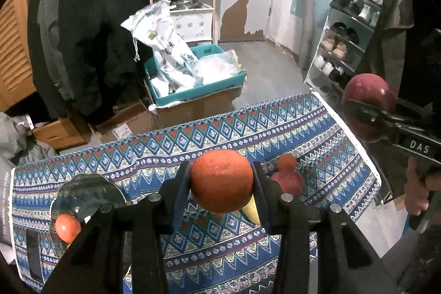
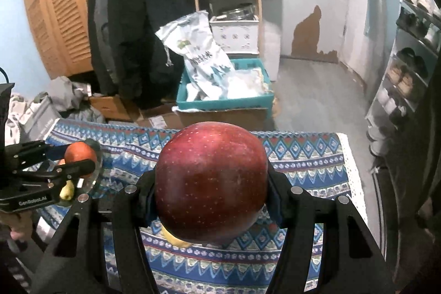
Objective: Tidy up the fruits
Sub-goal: 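Lift the small orange with the left tool while the right tool lifts the red apple, then carry the orange with the left tool while the right tool carries the apple over the bowl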
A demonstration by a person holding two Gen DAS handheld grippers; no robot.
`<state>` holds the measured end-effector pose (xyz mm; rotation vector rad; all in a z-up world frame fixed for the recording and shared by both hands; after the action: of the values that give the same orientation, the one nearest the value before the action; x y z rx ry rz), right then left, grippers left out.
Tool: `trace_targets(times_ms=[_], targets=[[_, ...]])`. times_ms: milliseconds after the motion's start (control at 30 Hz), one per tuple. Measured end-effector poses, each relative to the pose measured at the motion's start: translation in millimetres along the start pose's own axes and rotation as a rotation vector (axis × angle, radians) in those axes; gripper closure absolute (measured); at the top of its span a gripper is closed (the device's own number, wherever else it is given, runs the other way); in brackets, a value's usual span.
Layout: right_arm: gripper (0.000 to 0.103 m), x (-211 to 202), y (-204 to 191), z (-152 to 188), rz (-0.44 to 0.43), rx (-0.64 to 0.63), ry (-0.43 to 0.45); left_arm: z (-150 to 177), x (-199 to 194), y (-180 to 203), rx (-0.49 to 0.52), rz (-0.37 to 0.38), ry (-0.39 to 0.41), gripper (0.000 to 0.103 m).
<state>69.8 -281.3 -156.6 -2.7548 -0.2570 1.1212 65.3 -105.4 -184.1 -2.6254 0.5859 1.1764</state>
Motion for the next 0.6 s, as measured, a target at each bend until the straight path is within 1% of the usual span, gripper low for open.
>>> trace_targets(times_ms=[200, 367, 600], targets=[[0.041, 3, -21, -3, -0.037, -0.017, -0.009, -3, -17, -9, -0.017, -0.003, 0.03, 0.059], [0.041, 8, -42, -10, -0.075, -0.017, -0.016, -1, -27, -25, -0.034, -0.029, 0.048, 0.059], [0.041, 23, -85, -20, -0.119, -0.049, -0.028, 11, -32, -51, -0.069, -0.064, 0.051, 0.059]])
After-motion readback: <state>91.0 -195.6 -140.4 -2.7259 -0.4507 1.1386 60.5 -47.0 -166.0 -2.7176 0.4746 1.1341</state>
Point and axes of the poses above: each gripper's, at about its wrist camera, not at the fingertips, and x roughly the way its jaws point, y to its right, z to its underside, the point moved 8 cm from there along x, roughly the way its jaws point, and after that the axes turned 9 degrees about x, right-handed, at the moved point
